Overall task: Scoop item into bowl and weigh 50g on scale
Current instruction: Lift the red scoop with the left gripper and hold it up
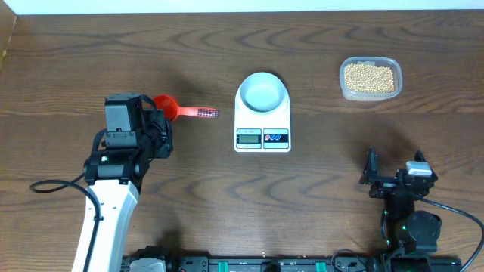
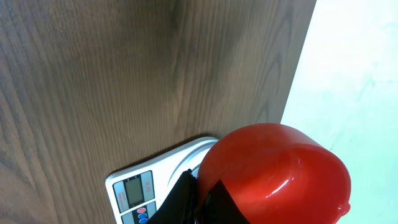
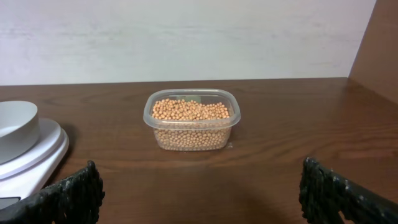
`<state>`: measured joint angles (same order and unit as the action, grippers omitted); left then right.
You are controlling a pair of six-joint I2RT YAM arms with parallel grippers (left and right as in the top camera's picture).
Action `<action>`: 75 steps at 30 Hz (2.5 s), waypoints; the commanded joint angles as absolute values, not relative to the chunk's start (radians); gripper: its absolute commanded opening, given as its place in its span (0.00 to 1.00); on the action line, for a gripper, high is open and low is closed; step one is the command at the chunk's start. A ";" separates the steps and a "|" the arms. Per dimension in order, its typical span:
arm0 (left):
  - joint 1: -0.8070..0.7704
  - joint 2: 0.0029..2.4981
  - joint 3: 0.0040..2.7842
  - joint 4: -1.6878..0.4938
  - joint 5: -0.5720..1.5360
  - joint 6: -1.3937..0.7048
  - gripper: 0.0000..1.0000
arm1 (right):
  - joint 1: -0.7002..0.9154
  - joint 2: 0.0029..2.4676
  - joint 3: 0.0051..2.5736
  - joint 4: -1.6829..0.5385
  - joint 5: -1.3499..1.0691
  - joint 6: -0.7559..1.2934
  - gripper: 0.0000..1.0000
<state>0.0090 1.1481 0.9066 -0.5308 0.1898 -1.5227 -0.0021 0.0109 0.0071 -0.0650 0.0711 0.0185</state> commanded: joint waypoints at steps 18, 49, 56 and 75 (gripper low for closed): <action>0.007 1.144 0.910 -0.533 0.222 -1.531 0.07 | 0.007 0.006 0.006 -0.069 0.069 0.018 0.99; 0.007 1.145 0.910 -0.538 0.080 -1.493 0.07 | 0.007 0.006 0.006 -0.069 0.069 0.018 0.99; 0.007 1.145 0.910 -0.538 0.036 -1.493 0.07 | 0.007 0.006 0.006 -0.069 0.069 0.018 0.99; 0.007 1.145 0.910 -0.537 0.002 -1.494 0.07 | 0.006 0.006 0.006 -0.068 0.080 0.018 0.99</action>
<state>0.0093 1.1481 0.9066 -0.5350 0.0227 -1.5105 -0.0021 0.0109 0.0071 -0.0639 0.0723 0.0185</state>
